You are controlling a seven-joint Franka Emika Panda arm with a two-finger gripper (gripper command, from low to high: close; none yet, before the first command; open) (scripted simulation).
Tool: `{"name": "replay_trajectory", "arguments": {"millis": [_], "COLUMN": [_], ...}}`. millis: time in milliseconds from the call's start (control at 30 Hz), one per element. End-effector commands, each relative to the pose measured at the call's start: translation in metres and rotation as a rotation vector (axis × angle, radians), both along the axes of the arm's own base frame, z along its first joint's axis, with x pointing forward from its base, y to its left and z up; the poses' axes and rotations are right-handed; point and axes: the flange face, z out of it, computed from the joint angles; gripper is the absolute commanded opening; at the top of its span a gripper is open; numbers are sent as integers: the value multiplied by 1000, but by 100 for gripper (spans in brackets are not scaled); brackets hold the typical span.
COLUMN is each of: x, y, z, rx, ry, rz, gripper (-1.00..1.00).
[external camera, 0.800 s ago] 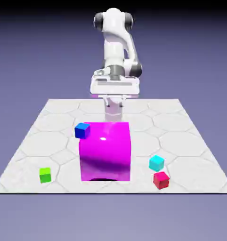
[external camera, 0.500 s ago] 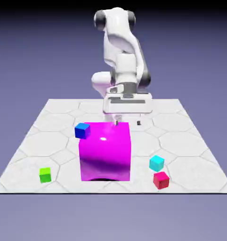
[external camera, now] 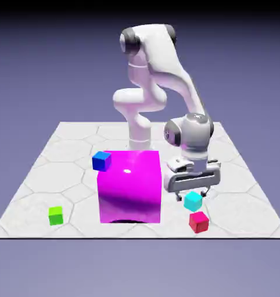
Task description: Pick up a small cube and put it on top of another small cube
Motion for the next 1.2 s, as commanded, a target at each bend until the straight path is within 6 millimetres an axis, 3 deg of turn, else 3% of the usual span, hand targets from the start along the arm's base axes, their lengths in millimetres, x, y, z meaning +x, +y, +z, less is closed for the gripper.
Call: {"name": "replay_trajectory", "arguments": {"millis": [0,33,100,233,267,300,333,467,500,600,733,867,1000,1033,1067,1167], "x": [0,-1,-1,-3,-4,-4,-4,-1,8,40,50,26,-33,-44,-44,-44], "y": [8,17,19,18,17,17,17,19,-3,-106,-249,-389,-518,-535,-535,-533], "z": [-12,-23,-26,-90,-95,-95,-95,-31,-25,-21,-11,4,23,26,26,-28], "rx": [-4,-8,-9,-9,-9,-9,-9,-9,-11,-17,-14,3,30,35,35,35], "ry": [29,58,65,64,64,64,64,64,67,77,84,81,64,61,61,60], "rz": [8,16,18,18,18,18,18,18,-35,-280,-606,-931,-1253,-1300,-1300,-1299], "gripper": [0,0,0,0,0,-100,-100,-100,-100,-100,-100,-100,-100,-100,-100,-100]}}
